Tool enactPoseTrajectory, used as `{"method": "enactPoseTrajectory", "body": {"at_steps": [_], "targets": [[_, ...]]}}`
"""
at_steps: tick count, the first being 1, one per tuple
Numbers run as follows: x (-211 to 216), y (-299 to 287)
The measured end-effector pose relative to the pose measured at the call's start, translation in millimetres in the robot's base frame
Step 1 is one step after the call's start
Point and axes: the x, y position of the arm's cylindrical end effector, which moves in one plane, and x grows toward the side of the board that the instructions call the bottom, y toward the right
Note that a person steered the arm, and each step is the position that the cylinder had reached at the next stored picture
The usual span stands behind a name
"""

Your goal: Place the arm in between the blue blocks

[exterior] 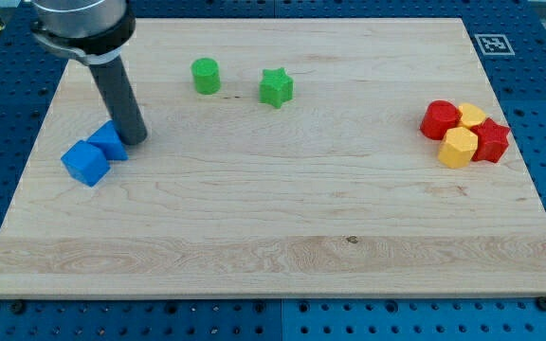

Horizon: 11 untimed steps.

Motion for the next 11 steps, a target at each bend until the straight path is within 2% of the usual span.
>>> {"method": "enactPoseTrajectory", "body": {"at_steps": [2, 3, 4, 5, 6, 9, 10, 11], "targets": [[-7, -22], [-62, -42], [-57, -77], [-5, -102], [24, -86], [25, -11], [25, -15], [23, -52]]}}
